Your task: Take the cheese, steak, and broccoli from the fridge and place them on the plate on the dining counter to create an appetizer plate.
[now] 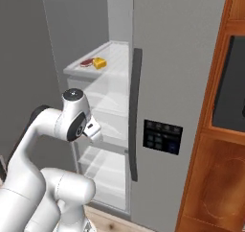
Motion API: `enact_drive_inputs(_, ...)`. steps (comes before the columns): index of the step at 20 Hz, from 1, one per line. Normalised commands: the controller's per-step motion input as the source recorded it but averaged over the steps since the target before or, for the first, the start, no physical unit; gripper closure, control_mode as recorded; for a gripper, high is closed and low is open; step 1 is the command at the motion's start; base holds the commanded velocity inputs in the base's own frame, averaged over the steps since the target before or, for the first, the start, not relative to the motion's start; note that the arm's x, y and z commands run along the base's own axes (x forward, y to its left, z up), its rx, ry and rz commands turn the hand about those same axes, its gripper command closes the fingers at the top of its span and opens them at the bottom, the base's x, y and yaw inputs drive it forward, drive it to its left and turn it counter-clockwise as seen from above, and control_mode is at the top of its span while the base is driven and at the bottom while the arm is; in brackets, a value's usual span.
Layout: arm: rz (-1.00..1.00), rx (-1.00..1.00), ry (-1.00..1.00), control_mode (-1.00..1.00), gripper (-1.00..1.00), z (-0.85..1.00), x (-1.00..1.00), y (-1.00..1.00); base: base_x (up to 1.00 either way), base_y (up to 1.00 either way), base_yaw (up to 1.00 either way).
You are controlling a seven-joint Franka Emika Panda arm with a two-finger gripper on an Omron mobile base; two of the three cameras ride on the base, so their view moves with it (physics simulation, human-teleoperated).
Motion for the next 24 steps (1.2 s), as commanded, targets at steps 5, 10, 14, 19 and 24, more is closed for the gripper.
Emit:
enact_drive_inputs(5,0.0,0.0,0.0,1.0,-1.0,0.0,0.0,0.0,0.53,0.19,0.19)
enact_drive_inputs(10,0.19,-0.07,-0.19,-1.0,-1.0,0.45,-0.4,0.03,0.0,0.0,0.0)
enact_drive_inputs(14,0.17,-0.16,-0.36,-1.0,-1.0,0.93,-0.47,0.04,0.0,0.0,0.0)
enact_drive_inputs(19,0.08,-0.2,-0.24,-1.0,-1.0,0.77,-0.04,0.26,0.0,0.0,0.0)
enact_drive_inputs(24,0.05,-0.17,-0.1,-1.0,-1.0,0.58,0.23,0.13,0.0,0.0,0.0)
